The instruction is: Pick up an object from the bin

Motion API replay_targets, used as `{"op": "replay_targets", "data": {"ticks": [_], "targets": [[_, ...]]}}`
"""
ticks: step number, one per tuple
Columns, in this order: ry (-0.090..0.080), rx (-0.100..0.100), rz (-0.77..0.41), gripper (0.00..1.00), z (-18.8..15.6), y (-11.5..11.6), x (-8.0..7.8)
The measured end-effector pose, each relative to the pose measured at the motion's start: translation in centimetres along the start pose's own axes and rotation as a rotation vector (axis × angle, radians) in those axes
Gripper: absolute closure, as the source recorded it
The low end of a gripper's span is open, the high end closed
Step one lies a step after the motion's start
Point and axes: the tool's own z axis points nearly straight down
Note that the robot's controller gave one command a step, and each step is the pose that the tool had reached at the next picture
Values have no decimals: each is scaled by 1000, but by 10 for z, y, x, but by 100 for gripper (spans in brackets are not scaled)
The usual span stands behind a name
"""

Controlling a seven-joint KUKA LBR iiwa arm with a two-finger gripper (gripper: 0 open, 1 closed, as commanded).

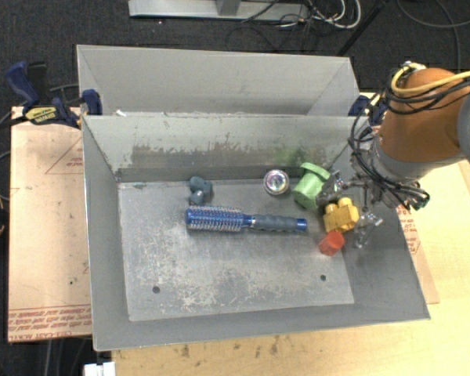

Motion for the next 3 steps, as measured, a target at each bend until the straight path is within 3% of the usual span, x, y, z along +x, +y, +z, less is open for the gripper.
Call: {"op": "replay_targets", "data": {"ticks": [1,2,3], "targets": [[12,-26,-186,0,36,-31,-17],[-8,-5,-187,100,32,-34,-21],[-2,-3,-186,100,-18,-23,-13]]}}
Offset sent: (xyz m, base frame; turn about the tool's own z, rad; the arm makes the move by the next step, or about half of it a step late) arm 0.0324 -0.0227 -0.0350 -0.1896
